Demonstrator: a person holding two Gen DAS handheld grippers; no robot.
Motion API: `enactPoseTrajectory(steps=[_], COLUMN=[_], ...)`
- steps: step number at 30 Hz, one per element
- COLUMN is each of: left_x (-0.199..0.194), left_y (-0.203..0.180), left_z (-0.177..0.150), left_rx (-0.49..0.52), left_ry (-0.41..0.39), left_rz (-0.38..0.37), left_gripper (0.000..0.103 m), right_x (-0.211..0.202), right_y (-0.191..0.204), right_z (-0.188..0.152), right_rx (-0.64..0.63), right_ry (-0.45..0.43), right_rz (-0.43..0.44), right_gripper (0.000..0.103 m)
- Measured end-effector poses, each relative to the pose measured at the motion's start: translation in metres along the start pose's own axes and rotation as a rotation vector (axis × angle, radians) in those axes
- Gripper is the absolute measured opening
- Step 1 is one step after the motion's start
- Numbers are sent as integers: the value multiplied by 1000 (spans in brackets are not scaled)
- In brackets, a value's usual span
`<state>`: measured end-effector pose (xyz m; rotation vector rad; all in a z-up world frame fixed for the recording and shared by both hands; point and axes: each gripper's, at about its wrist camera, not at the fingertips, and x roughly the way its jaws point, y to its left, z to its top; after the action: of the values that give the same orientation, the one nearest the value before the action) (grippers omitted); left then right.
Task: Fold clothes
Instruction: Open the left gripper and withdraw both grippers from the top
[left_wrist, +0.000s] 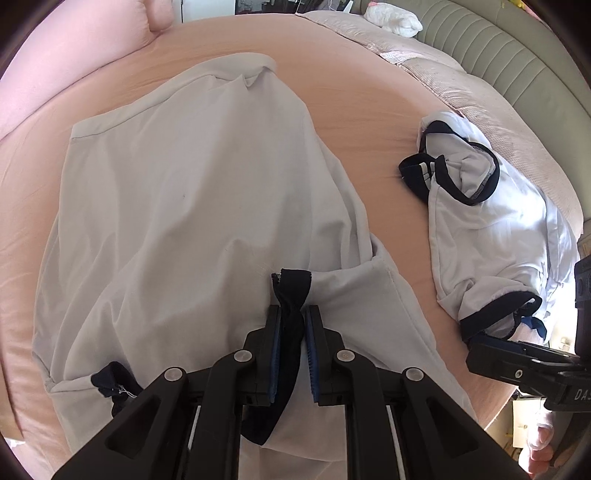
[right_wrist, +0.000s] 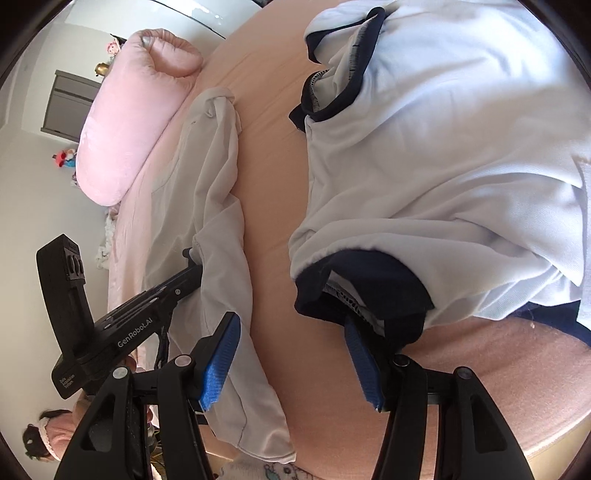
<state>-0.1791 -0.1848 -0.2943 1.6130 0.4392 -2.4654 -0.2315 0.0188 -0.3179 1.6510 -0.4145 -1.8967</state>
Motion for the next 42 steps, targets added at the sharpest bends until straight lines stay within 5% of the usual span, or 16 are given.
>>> enactPoseTrajectory(steps=[5, 7, 8, 9, 22, 42], left_x=[-34, -58, -71, -83, -154, -180], left_y=[10, 15, 19, 23, 82, 93], left_z=[2, -3, -7, -11, -91, -183], left_rx=[-74, -101, -115, -132, -321, -271], left_ry=[23, -17, -39, -65, -173, -247], left_rz=[-130, -155, -161, -157, -145, -68], left_gripper=[20, 43, 62, 67, 67, 67], right_x=[-8, -15, -18, -22, -73, -102], right_y=[22, 29, 32, 35, 49, 82], right_z=[-11, -18, -22, -26, -67, -120], right_rx=[-38, -45, -45, -45, -122, -281], right_ry=[16, 19, 17, 15, -12, -53], right_rz=[-79, -62, -55, -49, -78, -179], right_gripper=[59, 59, 59, 59, 59, 59])
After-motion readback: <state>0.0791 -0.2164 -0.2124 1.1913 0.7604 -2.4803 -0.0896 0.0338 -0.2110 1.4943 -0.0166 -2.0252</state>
